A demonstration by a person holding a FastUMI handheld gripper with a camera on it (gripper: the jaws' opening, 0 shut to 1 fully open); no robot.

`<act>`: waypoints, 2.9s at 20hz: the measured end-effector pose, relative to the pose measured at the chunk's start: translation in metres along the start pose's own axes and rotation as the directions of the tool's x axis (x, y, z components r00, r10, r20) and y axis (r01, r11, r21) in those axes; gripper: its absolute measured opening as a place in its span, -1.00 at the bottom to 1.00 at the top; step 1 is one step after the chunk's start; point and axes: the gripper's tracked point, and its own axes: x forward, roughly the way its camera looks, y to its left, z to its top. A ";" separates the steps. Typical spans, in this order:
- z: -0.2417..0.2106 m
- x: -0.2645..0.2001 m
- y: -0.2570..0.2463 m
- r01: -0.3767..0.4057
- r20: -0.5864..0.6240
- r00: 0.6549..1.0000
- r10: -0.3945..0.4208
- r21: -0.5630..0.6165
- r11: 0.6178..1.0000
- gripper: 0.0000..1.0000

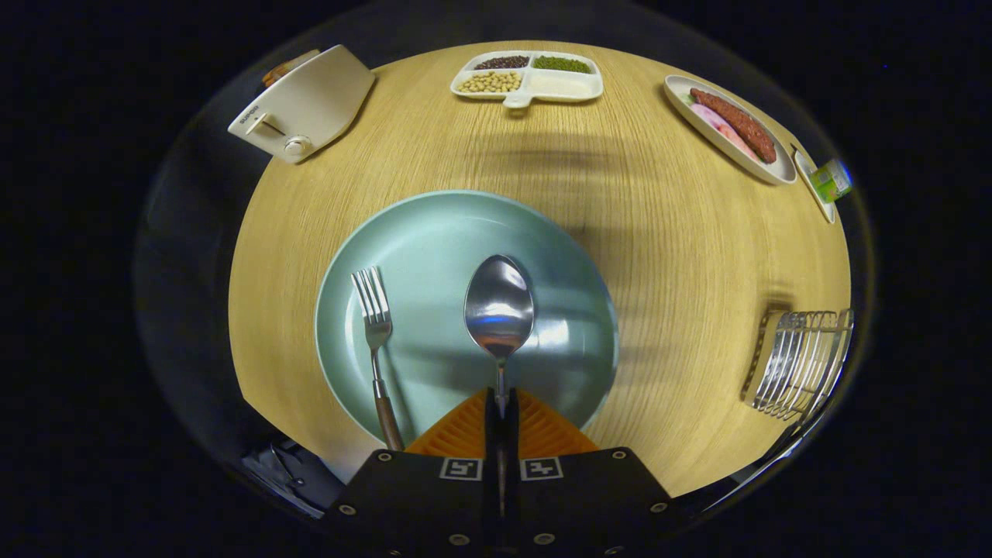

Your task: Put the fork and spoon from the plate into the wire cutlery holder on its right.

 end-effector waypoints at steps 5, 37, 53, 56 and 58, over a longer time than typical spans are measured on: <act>0.014 -0.033 -0.008 -0.036 0.145 0.989 0.034 0.012 0.999 -0.94; -0.039 -0.145 -0.228 0.077 0.449 0.880 -0.155 0.187 0.979 -0.93; -0.021 -0.128 -0.232 0.109 0.389 0.906 -0.169 0.171 0.979 -0.75; -0.014 -0.133 -0.232 0.104 0.414 0.894 -0.172 0.182 0.978 -0.72; -0.014 -0.131 -0.230 0.098 0.414 0.895 -0.166 0.181 0.979 -0.71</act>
